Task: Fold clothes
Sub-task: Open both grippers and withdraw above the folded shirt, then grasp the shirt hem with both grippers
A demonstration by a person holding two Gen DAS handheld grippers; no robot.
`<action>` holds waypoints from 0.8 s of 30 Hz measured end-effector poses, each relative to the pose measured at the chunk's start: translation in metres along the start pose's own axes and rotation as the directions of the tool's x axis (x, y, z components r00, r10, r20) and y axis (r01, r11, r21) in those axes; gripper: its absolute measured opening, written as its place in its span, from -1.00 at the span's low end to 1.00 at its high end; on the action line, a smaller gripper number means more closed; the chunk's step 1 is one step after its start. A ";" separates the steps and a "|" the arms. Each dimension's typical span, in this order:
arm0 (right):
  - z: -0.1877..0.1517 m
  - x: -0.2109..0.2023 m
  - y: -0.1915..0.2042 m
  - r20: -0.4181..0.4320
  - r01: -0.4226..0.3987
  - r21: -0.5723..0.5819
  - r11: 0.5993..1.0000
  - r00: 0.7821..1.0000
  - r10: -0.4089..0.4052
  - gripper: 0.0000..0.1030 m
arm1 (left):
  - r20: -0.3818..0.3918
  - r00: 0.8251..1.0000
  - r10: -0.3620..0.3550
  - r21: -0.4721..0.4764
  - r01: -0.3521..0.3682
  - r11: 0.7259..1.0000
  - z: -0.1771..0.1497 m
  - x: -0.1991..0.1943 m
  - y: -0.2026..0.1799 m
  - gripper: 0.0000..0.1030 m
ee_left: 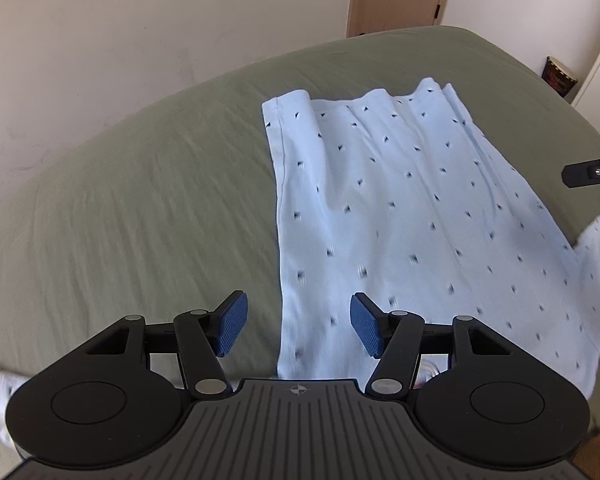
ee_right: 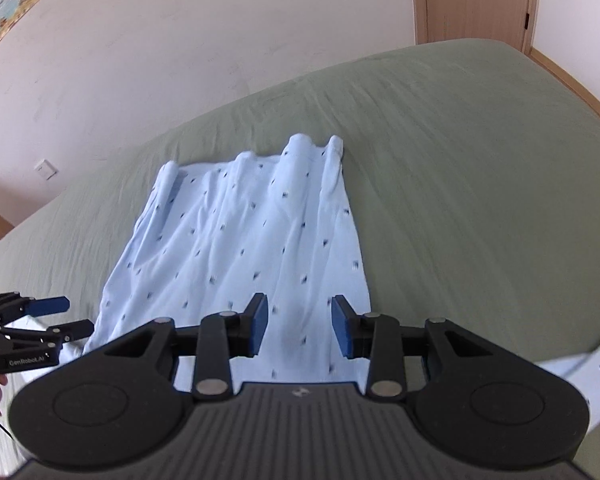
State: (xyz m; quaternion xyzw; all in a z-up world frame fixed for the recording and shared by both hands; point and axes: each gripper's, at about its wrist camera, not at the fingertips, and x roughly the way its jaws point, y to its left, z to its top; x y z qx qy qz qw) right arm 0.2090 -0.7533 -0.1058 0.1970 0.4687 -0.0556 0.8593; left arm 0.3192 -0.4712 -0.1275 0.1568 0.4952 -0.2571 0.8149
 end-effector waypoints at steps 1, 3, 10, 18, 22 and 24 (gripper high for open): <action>0.005 0.005 -0.001 -0.001 0.001 0.004 1.000 1.000 -0.001 -0.27 | -0.003 1.000 0.001 -0.005 -0.001 1.000 0.006 0.006 0.001 0.08; 0.017 0.017 -0.005 -0.006 -0.001 0.016 1.000 1.000 0.001 -0.27 | -0.008 1.000 0.002 -0.014 -0.003 1.000 0.019 0.019 0.004 0.08; 0.061 0.055 -0.031 -0.002 0.027 0.093 0.995 1.000 -0.027 -0.27 | -0.023 1.000 0.019 -0.056 -0.020 0.998 0.057 0.060 0.020 0.08; 0.093 0.094 -0.042 -0.026 0.024 0.122 0.992 0.999 -0.021 -0.27 | -0.014 1.000 0.000 -0.106 -0.002 0.994 0.086 0.092 0.032 0.08; 0.097 0.106 -0.039 -0.044 0.011 0.109 0.994 0.999 -0.006 -0.27 | -0.012 1.000 -0.013 -0.107 0.012 0.994 0.092 0.099 0.032 0.08; 0.099 0.113 -0.039 -0.058 0.003 0.110 0.994 0.998 0.003 -0.27 | -0.009 0.999 -0.033 -0.129 0.031 0.991 0.094 0.101 0.033 0.07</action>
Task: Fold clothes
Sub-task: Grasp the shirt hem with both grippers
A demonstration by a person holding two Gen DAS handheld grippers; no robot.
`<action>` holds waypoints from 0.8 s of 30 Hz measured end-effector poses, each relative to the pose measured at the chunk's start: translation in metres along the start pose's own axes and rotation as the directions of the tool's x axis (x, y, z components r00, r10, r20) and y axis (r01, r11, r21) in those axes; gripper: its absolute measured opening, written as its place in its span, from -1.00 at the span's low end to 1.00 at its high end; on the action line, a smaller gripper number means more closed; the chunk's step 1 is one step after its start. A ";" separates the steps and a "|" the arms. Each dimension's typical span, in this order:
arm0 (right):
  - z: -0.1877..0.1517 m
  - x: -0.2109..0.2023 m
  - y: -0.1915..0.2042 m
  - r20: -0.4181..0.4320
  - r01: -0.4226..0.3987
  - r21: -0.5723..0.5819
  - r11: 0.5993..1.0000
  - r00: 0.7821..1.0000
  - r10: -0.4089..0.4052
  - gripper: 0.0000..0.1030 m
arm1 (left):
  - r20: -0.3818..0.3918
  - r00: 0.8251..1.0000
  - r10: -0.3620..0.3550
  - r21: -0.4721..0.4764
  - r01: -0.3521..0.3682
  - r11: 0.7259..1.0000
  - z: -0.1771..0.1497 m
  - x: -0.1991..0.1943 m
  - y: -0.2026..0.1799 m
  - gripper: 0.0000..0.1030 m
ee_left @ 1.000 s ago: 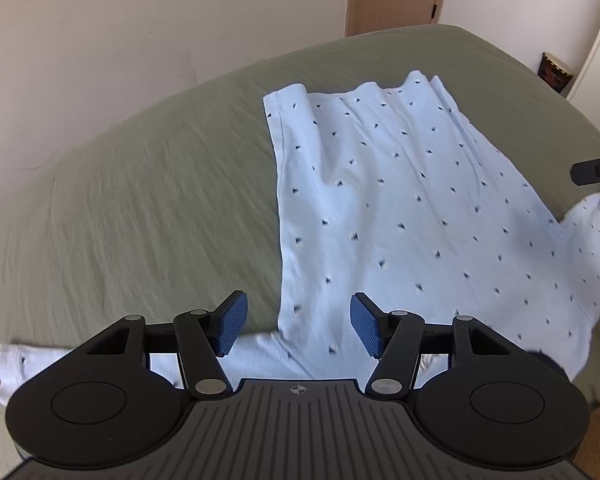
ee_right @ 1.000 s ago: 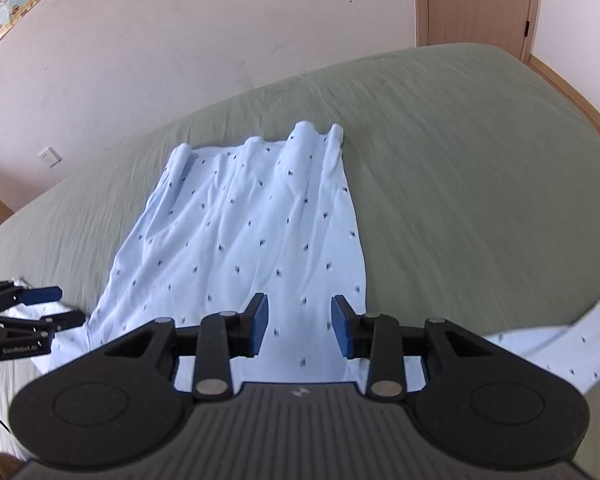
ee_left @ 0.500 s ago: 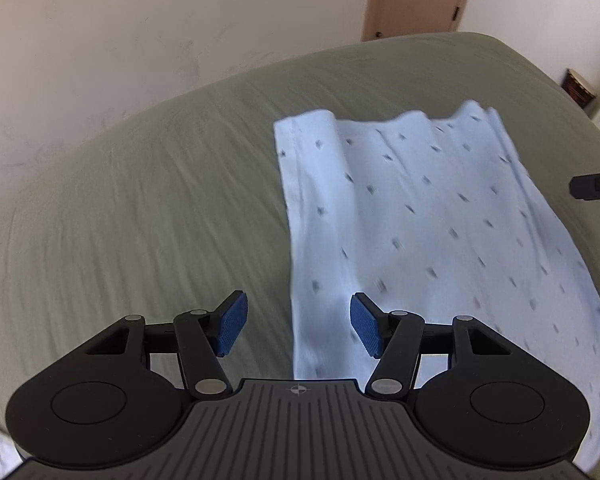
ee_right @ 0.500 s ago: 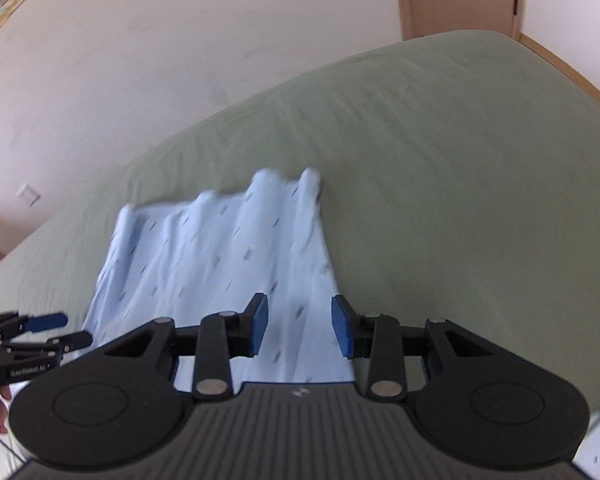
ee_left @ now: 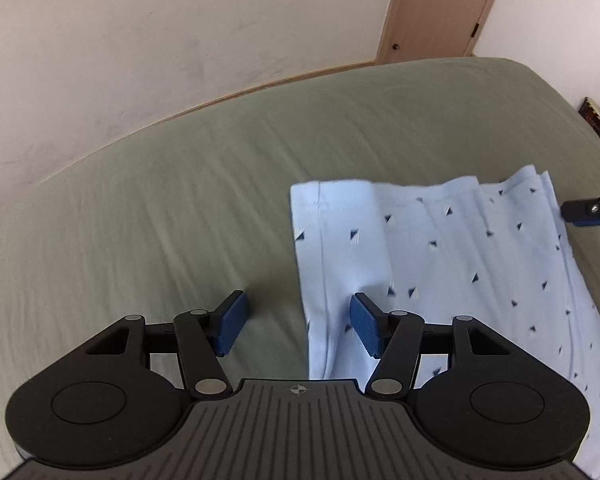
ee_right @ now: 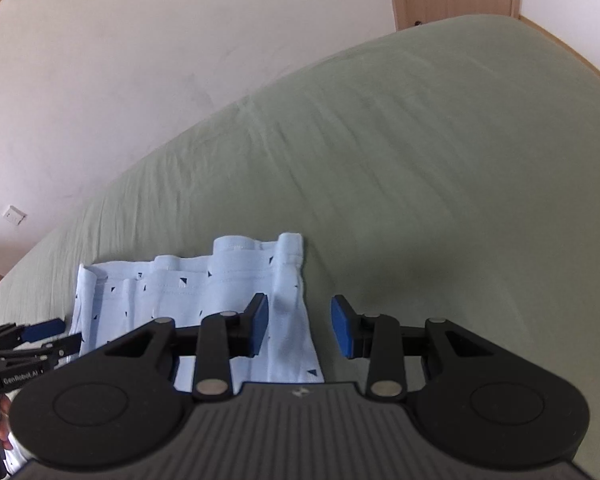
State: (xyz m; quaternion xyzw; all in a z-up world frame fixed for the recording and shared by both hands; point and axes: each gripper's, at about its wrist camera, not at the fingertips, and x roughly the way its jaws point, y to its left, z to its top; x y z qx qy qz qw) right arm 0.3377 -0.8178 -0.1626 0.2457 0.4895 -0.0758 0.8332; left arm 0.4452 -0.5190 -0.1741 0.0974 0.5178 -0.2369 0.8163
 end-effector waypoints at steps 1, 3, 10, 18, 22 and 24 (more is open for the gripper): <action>0.001 0.003 0.001 -0.005 -0.001 -0.001 1.000 1.000 0.001 -0.27 | 0.000 1.000 -0.009 -0.011 0.009 1.000 0.001 0.001 0.001 0.07; 0.003 0.009 0.003 -0.013 0.002 -0.001 1.000 1.000 -0.002 -0.27 | -0.001 1.000 -0.023 -0.034 0.023 0.999 0.002 0.004 0.004 0.06; 0.007 0.020 0.004 -0.003 0.013 0.026 1.000 1.000 -0.013 -0.48 | 0.034 0.998 -0.049 -0.067 0.051 0.996 0.000 0.007 0.008 -0.49; 0.008 0.004 0.013 0.034 0.026 -0.020 0.999 0.999 -0.026 -0.93 | 0.089 0.994 -0.069 -0.056 0.075 0.996 -0.005 -0.010 0.013 -0.88; 0.009 -0.008 0.008 0.089 0.035 -0.025 0.999 0.996 -0.032 -0.93 | 0.149 0.989 -0.019 -0.016 0.022 1.000 -0.004 -0.035 0.020 -0.88; 0.009 -0.001 0.001 0.079 0.047 0.000 0.999 0.996 -0.047 -0.93 | 0.140 0.990 0.013 -0.004 -0.012 1.000 -0.007 -0.033 0.025 -0.88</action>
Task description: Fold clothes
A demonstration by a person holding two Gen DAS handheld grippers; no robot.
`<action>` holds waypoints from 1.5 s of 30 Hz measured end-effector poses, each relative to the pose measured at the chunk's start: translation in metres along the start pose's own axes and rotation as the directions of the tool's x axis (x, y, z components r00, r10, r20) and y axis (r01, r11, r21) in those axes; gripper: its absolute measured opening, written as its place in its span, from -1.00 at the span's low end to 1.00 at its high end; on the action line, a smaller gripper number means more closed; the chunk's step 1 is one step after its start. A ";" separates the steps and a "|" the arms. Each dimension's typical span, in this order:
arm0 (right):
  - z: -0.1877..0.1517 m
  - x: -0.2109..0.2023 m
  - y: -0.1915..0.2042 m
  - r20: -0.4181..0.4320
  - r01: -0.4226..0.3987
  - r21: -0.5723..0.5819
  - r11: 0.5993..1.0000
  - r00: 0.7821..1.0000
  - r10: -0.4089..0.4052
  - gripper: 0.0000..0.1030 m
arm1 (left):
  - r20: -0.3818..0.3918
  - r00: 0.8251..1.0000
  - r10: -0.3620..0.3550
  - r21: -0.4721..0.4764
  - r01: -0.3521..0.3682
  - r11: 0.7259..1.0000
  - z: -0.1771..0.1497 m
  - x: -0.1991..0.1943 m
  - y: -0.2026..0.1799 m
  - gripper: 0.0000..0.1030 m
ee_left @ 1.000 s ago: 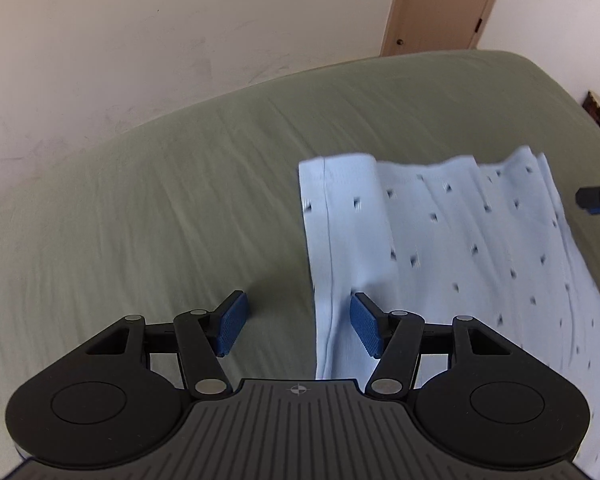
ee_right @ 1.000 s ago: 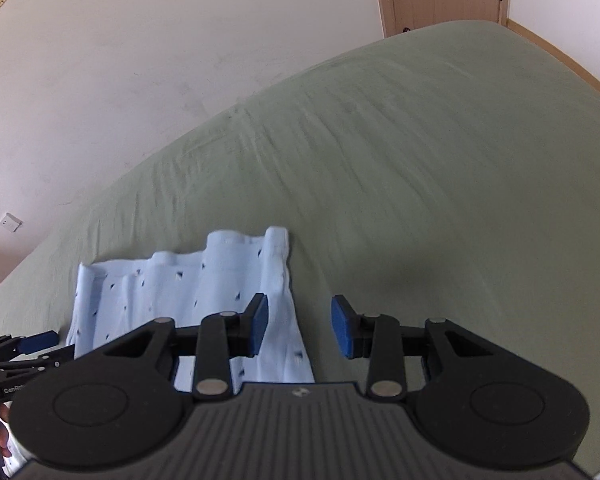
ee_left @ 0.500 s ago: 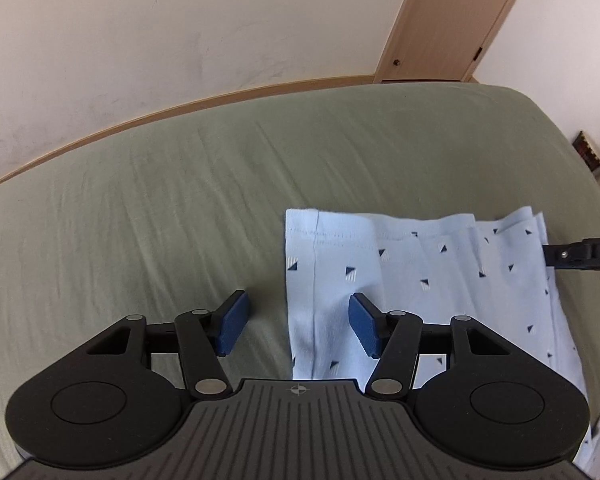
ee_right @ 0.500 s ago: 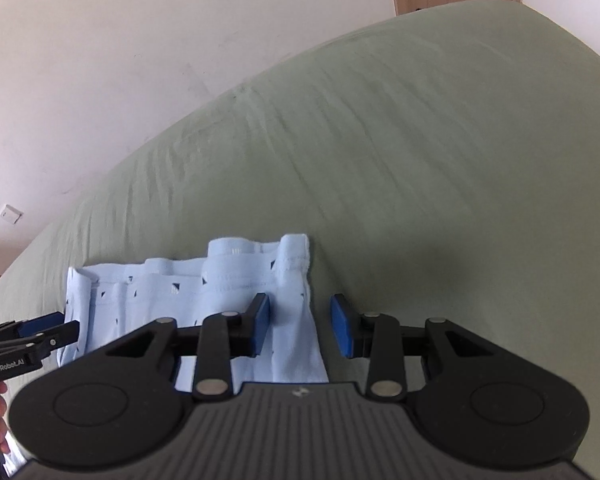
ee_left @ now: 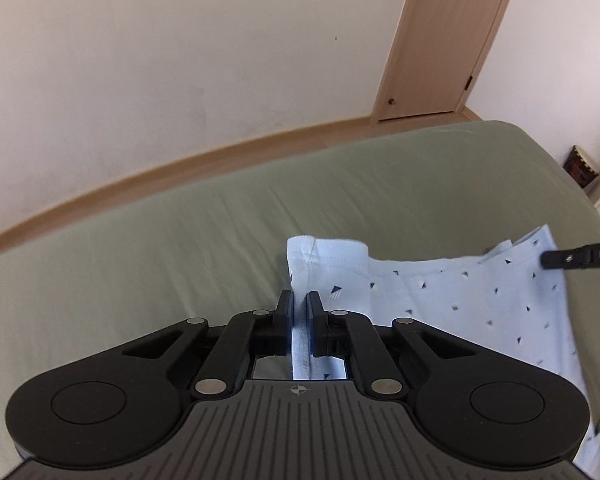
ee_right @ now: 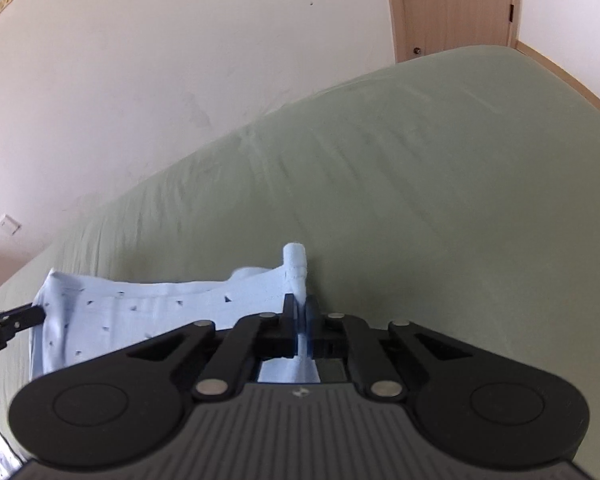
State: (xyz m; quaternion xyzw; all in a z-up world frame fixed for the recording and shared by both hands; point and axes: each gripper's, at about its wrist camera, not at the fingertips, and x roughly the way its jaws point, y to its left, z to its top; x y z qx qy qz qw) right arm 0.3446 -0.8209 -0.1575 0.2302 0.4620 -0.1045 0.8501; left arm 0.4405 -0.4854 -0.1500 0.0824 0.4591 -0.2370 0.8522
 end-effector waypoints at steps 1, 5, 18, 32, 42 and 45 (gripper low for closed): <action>-0.001 0.004 -0.003 -0.007 0.008 0.011 1.000 1.000 -0.008 -0.93 | -0.010 1.000 0.016 0.003 -0.016 1.000 -0.002 0.003 0.001 -0.88; -0.009 0.021 -0.006 -0.022 0.040 0.023 0.999 0.999 -0.039 -0.92 | -0.034 0.991 0.133 0.003 -0.133 0.991 -0.017 0.021 0.005 -0.88; -0.005 -0.003 -0.023 0.016 -0.015 0.042 0.999 1.000 0.014 -0.11 | -0.025 0.999 -0.037 -0.028 0.036 0.999 -0.013 0.005 -0.001 -0.25; -0.005 0.025 -0.008 -0.009 -0.013 0.049 0.999 1.000 0.013 -0.90 | 0.004 1.000 -0.013 -0.068 0.013 0.998 0.009 0.047 -0.004 -0.87; -0.013 0.033 -0.011 0.032 0.015 0.070 0.997 0.999 -0.017 -0.91 | 0.070 0.994 0.080 -0.029 -0.078 0.997 -0.006 0.033 0.003 -0.85; -0.012 0.032 -0.014 0.035 0.010 0.104 0.994 0.999 -0.014 -0.89 | 0.094 0.992 0.078 -0.055 -0.073 0.996 -0.010 0.033 0.006 -0.79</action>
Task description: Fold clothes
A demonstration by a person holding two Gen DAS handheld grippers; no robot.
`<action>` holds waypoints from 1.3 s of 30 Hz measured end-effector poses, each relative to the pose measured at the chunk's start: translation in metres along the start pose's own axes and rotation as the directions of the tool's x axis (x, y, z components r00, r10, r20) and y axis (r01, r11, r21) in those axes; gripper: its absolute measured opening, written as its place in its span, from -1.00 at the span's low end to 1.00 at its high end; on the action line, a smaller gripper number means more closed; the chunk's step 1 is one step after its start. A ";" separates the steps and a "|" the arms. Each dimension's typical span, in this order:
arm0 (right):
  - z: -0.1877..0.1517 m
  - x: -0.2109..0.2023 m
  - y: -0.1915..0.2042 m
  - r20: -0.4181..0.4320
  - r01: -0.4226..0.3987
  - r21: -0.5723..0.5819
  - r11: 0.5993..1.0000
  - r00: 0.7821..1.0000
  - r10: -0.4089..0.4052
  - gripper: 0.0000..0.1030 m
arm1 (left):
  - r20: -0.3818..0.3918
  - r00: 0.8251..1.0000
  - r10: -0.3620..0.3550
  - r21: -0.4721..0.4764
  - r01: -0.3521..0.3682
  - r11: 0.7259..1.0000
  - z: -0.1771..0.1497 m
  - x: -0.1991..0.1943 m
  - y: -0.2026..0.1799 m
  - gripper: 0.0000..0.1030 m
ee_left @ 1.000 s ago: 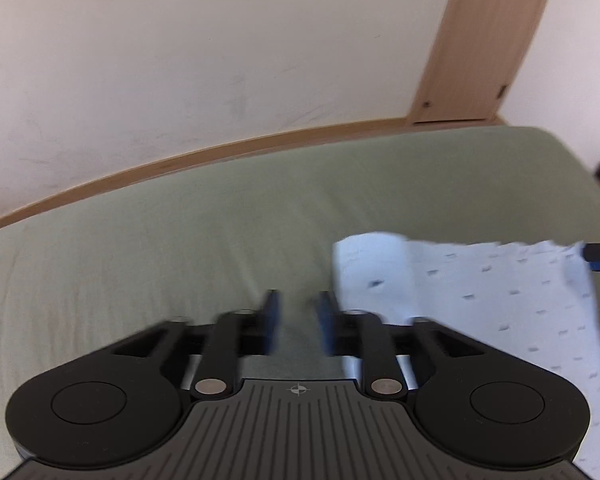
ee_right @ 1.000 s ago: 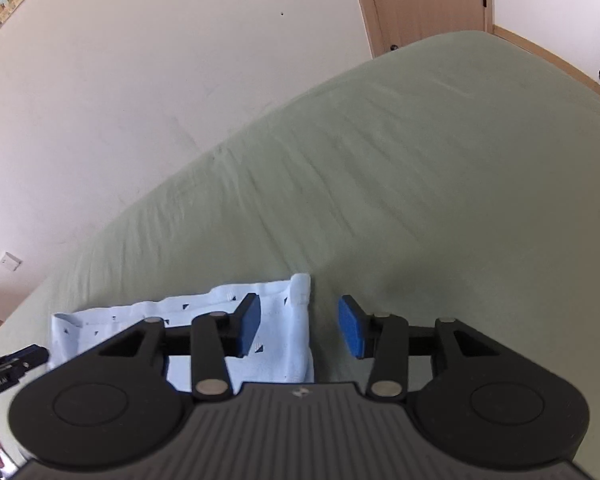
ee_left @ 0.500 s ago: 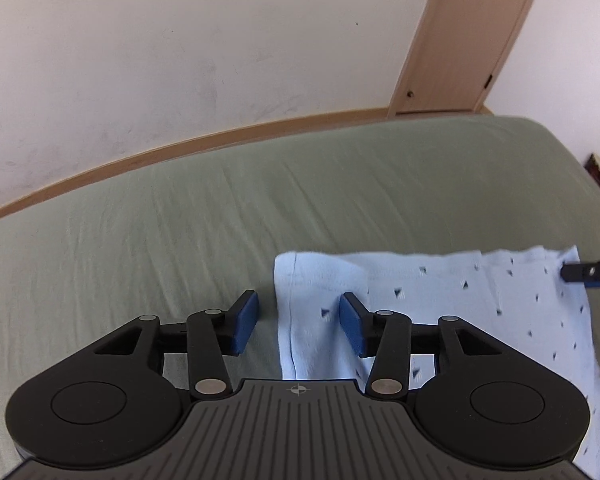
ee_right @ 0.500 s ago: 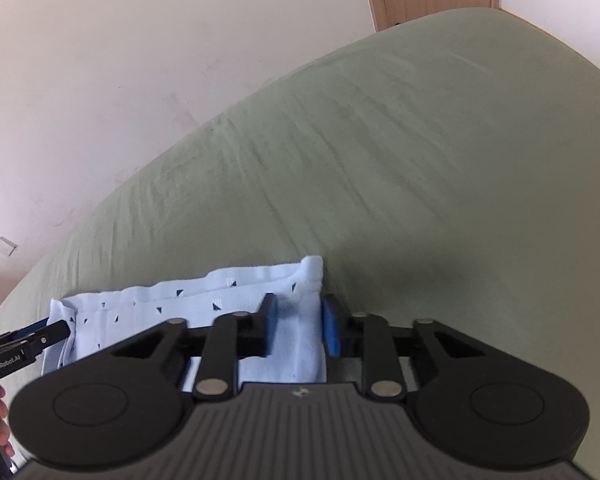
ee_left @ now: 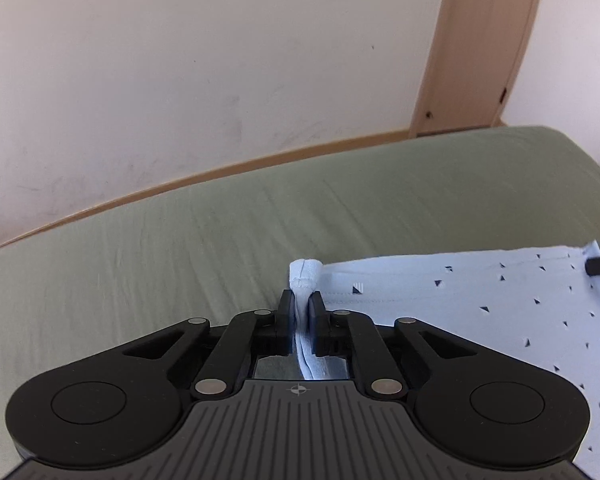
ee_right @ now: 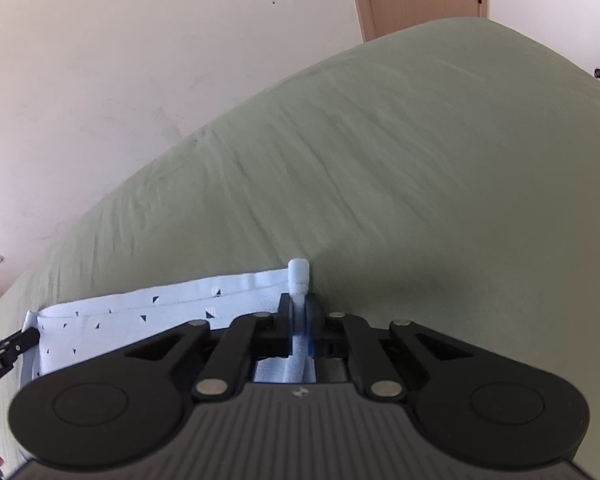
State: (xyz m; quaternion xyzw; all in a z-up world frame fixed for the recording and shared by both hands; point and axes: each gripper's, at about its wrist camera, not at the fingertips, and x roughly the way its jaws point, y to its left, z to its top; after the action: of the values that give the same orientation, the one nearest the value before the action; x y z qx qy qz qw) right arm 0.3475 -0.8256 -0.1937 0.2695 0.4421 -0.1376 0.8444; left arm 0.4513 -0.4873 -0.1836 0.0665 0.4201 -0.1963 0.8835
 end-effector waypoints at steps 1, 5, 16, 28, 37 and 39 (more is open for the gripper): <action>0.002 -0.004 -0.002 0.005 -0.003 0.014 1.000 1.000 0.003 -0.85 | 0.000 1.000 0.002 -0.011 -0.002 1.000 0.002 -0.003 0.001 -0.70; 0.006 -0.032 -0.014 0.052 0.006 0.038 0.999 0.999 -0.008 -0.48 | 0.023 0.999 0.041 -0.081 -0.040 0.996 0.012 -0.022 0.016 -0.13; -0.079 -0.109 -0.029 0.001 -0.081 -0.095 0.992 0.997 0.081 -0.48 | -0.050 0.998 -0.041 0.022 0.043 0.999 -0.041 -0.099 0.011 -0.12; -0.134 -0.085 -0.027 -0.078 -0.062 -0.032 0.998 0.995 0.059 -0.95 | -0.056 0.998 -0.012 0.080 0.016 0.997 -0.093 -0.091 -0.007 -0.08; -0.135 -0.186 -0.041 0.038 -0.055 0.020 0.998 0.998 0.054 0.00 | -0.140 0.990 -0.011 0.010 0.012 1.000 -0.084 -0.160 0.008 0.33; -0.147 -0.222 -0.038 0.070 -0.052 0.002 0.999 0.996 0.051 0.40 | -0.131 0.991 -0.016 0.040 0.021 0.999 -0.092 -0.194 0.005 0.53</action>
State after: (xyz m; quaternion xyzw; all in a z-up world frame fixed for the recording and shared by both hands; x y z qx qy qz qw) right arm 0.1035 -0.7730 -0.0925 0.2775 0.4048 -0.1261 0.8621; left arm 0.2769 -0.4002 -0.0938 0.0936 0.4736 -0.2083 0.8506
